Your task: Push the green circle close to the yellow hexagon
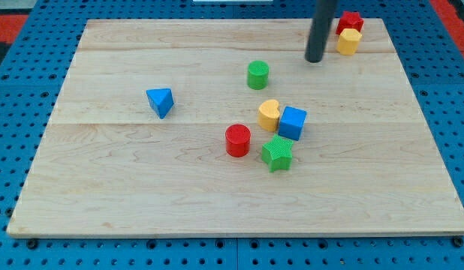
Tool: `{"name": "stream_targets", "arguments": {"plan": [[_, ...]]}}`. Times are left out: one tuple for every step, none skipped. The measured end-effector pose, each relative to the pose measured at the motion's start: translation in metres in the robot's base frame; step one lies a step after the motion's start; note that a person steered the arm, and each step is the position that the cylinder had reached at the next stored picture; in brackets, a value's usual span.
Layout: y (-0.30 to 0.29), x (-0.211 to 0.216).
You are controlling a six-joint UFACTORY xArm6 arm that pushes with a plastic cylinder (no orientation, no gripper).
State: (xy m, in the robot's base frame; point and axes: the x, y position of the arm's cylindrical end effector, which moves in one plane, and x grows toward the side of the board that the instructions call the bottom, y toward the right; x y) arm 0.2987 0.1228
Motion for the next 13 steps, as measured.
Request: {"name": "stream_targets", "arguments": {"plan": [[-0.044, -0.003], [-0.092, -0.008], [-0.124, 0.000], [-0.128, 0.027], [-0.128, 0.058], [-0.128, 0.066], [-0.128, 0.062], [-0.128, 0.054], [-0.111, 0.053], [-0.089, 0.053], [-0.070, 0.052], [-0.058, 0.042], [-0.048, 0.026]]}}
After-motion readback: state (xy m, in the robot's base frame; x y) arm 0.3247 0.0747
